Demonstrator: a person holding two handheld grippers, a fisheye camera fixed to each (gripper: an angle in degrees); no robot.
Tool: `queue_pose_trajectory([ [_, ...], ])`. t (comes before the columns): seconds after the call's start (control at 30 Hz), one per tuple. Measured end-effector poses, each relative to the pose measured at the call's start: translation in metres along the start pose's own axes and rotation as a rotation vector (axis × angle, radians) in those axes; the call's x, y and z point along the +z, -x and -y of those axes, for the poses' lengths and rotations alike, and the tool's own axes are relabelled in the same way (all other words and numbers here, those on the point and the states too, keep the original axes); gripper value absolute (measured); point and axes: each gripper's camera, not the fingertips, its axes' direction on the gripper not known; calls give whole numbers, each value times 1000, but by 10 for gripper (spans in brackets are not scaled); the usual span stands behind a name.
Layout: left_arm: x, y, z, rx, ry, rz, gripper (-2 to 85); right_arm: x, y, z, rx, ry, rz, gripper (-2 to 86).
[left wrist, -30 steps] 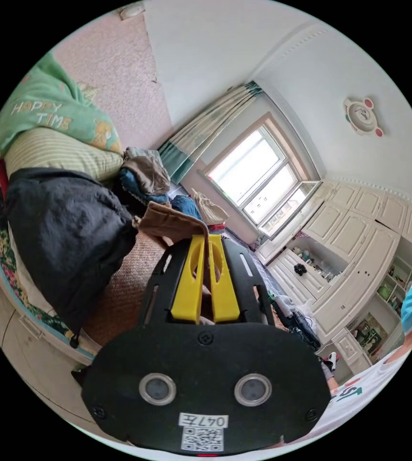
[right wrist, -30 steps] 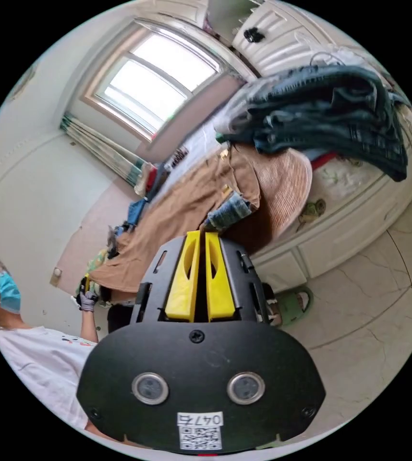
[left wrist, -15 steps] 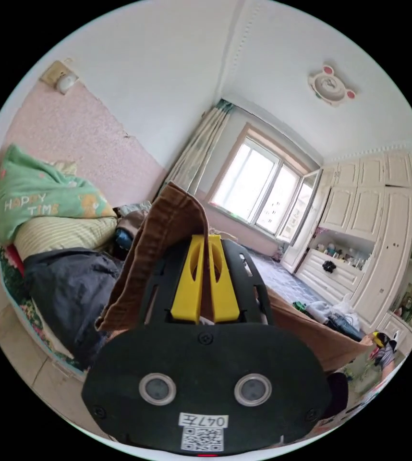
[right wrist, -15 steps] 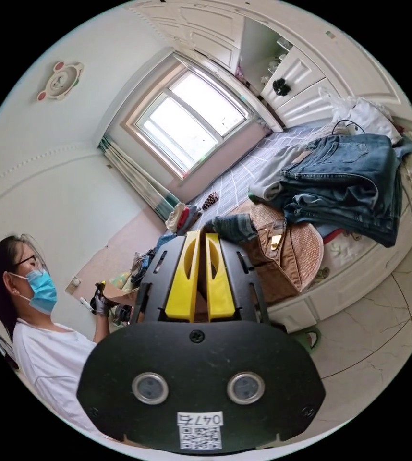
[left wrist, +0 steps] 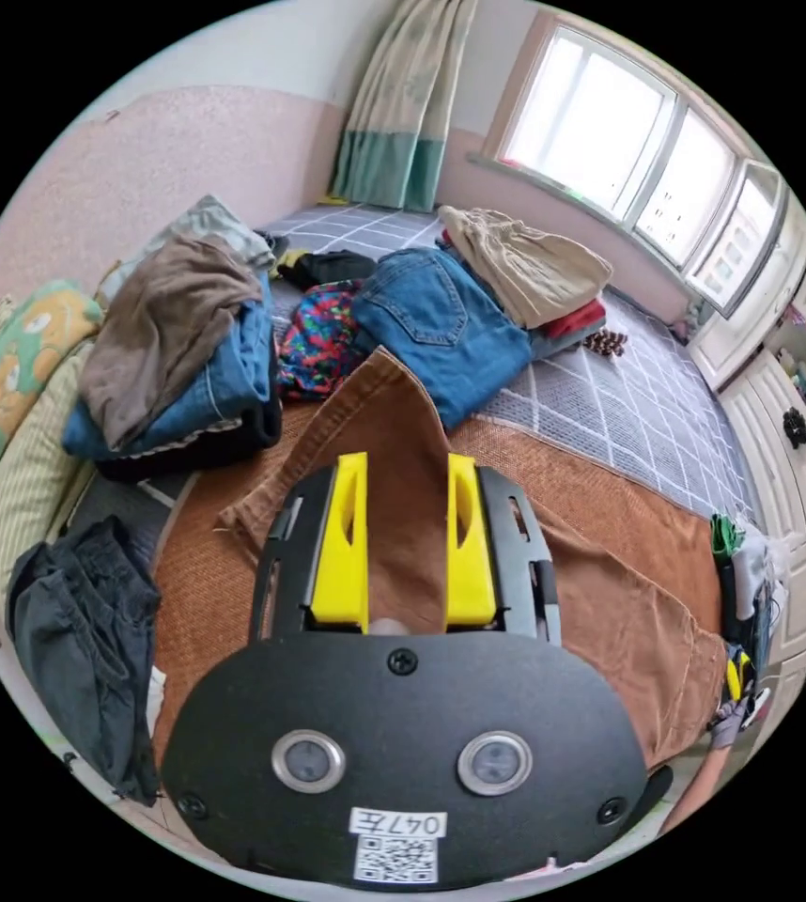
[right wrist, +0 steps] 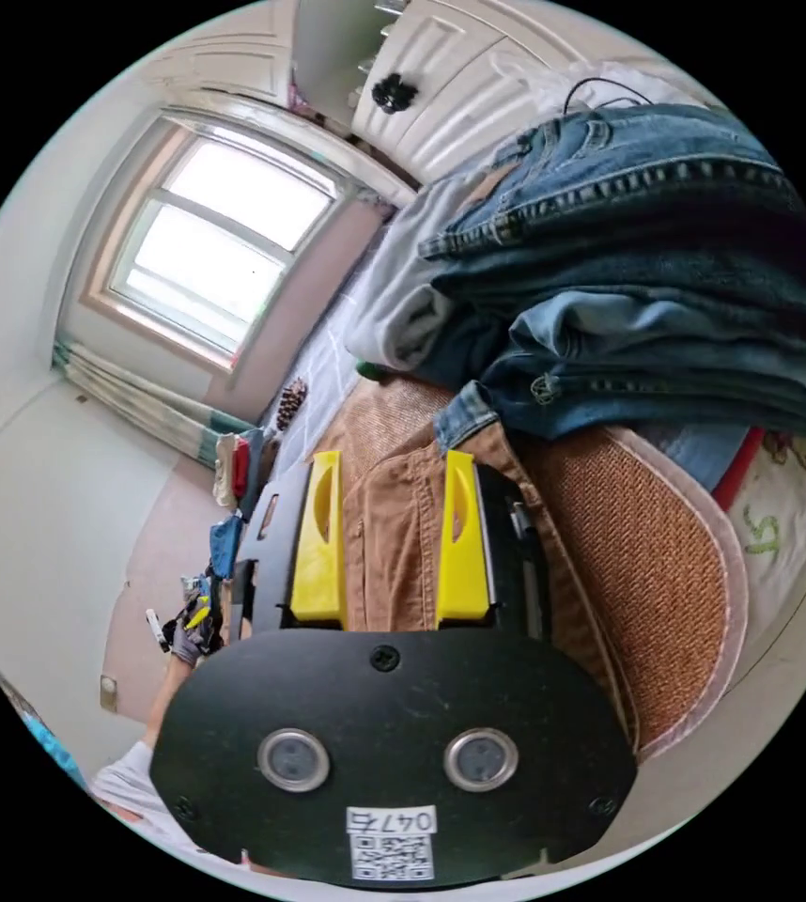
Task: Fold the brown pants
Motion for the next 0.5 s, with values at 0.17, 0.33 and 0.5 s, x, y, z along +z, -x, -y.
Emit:
queue_pose_trajectory([
  [0.17, -15, 39, -81, 87, -83, -140, 107, -24, 180, -79, -547, 91, 94, 30],
  [0.33, -31, 120, -198, 25, -122, -254, 84, 36, 403, -243, -1055, 494, 270, 29],
  [0.5, -5, 227, -271, -157, -211, -395, 80, 93, 558, -373, -1480, 491, 135, 54],
])
